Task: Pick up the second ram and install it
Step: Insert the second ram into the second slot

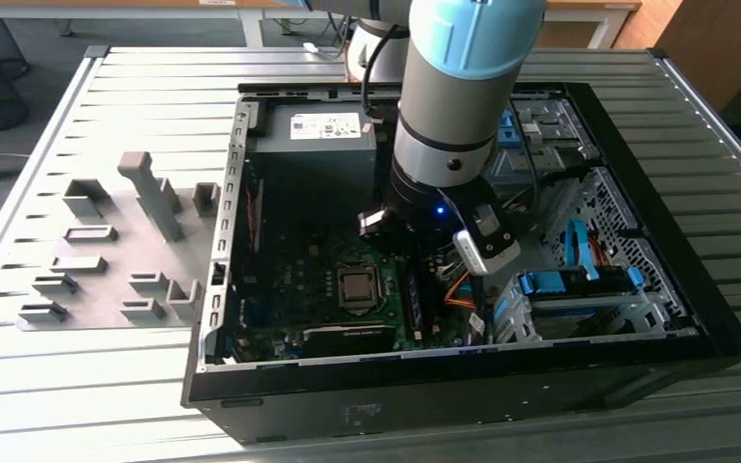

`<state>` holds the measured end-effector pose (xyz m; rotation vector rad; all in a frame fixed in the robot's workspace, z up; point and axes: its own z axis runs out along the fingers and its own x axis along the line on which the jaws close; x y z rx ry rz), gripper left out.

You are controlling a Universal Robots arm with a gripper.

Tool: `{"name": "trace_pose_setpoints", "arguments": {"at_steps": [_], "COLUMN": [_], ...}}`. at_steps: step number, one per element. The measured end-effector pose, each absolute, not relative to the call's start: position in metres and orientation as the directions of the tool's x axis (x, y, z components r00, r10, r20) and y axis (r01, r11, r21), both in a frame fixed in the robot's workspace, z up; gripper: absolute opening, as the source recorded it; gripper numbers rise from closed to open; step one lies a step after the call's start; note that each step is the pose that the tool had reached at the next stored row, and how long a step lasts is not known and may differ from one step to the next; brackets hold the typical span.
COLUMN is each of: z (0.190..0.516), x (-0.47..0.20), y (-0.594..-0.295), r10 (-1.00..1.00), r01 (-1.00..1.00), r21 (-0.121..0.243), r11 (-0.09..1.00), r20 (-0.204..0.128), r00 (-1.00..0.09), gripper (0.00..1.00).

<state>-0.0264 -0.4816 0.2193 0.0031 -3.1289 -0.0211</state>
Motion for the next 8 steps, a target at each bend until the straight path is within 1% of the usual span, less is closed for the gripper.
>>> {"name": "trace_pose_setpoints", "arguments": {"at_steps": [8], "z": [0.217], "x": [-0.0264], "y": [-0.4816], "r10": [-0.002], "r01": [-0.002], "r21": [0.015], "r11": [1.0], "r20": [0.013], "r00": [-1.0], "gripper": [0.14]}}
